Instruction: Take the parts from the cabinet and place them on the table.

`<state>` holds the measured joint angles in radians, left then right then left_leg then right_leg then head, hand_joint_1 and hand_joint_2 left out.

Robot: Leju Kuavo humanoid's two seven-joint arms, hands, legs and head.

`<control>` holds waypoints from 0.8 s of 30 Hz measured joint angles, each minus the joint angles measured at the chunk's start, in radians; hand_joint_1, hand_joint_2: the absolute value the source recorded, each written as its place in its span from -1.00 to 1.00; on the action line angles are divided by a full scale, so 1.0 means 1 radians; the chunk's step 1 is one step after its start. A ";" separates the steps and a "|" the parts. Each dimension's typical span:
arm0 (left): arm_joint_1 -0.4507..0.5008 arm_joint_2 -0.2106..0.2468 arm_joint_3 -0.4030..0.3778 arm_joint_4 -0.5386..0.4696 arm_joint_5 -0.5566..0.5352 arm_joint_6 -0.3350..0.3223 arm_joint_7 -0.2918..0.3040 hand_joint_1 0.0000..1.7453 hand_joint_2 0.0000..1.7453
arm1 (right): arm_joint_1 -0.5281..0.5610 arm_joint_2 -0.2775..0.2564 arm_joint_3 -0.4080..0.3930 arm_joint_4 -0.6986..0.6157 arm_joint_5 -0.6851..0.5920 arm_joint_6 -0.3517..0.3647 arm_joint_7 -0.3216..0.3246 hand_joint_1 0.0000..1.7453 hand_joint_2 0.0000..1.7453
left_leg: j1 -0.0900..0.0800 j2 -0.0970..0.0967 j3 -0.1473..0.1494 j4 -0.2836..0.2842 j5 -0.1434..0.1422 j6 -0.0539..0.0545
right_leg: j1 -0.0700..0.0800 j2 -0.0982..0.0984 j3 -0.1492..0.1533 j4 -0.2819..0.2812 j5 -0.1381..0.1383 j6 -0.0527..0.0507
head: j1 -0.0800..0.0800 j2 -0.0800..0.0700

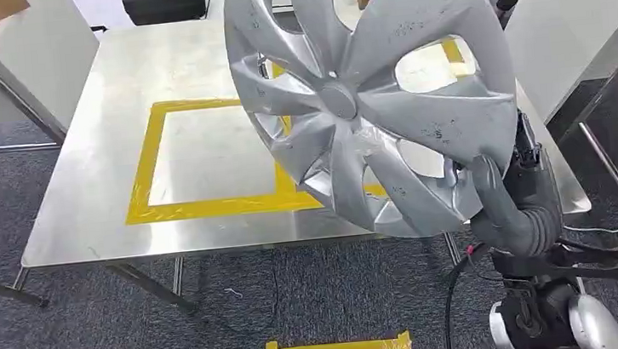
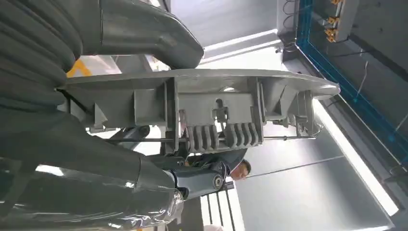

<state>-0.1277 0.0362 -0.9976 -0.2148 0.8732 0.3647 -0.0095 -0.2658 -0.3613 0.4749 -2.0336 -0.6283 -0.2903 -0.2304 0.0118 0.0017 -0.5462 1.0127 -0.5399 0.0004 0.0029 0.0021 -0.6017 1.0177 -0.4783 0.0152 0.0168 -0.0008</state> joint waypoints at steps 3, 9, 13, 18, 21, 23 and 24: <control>0.000 0.000 0.000 0.000 0.000 0.000 0.000 -1.00 -1.00 | 0.000 0.000 0.000 0.000 0.000 0.000 0.000 1.00 1.00 | -0.001 0.000 0.000 0.000 0.001 -0.002 | -0.001 0.000 0.001 0.000 0.000 -0.001 | 0.000 0.000; 0.000 0.000 0.000 0.000 0.000 0.000 0.000 -1.00 -1.00 | 0.000 0.000 0.000 0.000 0.000 0.000 0.000 1.00 1.00 | -0.004 -0.001 0.000 0.000 0.001 -0.002 | -0.005 0.000 0.004 -0.003 0.000 0.000 | 0.000 0.000; 0.000 0.001 0.000 0.000 0.000 0.000 0.000 -1.00 -1.00 | 0.002 0.000 0.000 0.000 0.000 -0.002 0.000 1.00 1.00 | -0.004 -0.001 0.003 0.000 0.000 -0.002 | -0.005 0.000 0.008 -0.006 0.000 0.000 | 0.000 0.000; 0.000 0.001 0.000 0.000 0.000 0.000 0.009 -1.00 -1.00 | 0.003 0.000 0.000 0.000 0.000 -0.002 0.000 1.00 1.00 | -0.005 -0.001 0.005 0.000 -0.001 0.001 | -0.005 0.000 0.012 -0.009 0.000 0.001 | 0.000 0.000; 0.000 0.003 0.000 0.000 0.000 0.000 0.014 -1.00 -1.00 | 0.003 0.001 0.001 0.000 0.000 -0.002 0.000 1.00 1.00 | -0.012 -0.001 0.006 -0.001 -0.010 0.018 | -0.012 -0.003 0.017 -0.021 0.002 0.016 | 0.000 0.000; 0.000 0.003 0.000 0.000 0.000 0.000 0.014 -1.00 -1.00 | 0.002 0.000 0.000 -0.001 0.000 -0.002 0.000 1.00 1.00 | -0.007 -0.001 0.026 -0.027 0.000 0.026 | -0.007 -0.003 0.027 -0.032 -0.001 0.024 | -0.004 0.000; 0.001 0.001 0.000 0.000 0.000 0.000 0.014 -1.00 -1.00 | 0.005 -0.001 0.000 0.000 0.000 -0.002 0.000 1.00 1.00 | -0.003 0.001 0.042 -0.045 0.006 0.028 | -0.010 -0.002 0.027 -0.015 -0.005 0.023 | -0.002 0.000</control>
<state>-0.1271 0.0374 -0.9976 -0.2152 0.8732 0.3647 0.0046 -0.2611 -0.3620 0.4746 -2.0337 -0.6287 -0.2926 -0.2304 0.0092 0.0026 -0.5045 0.9680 -0.5338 0.0280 -0.0071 0.0002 -0.5747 1.0029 -0.4829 0.0387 0.0145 -0.0008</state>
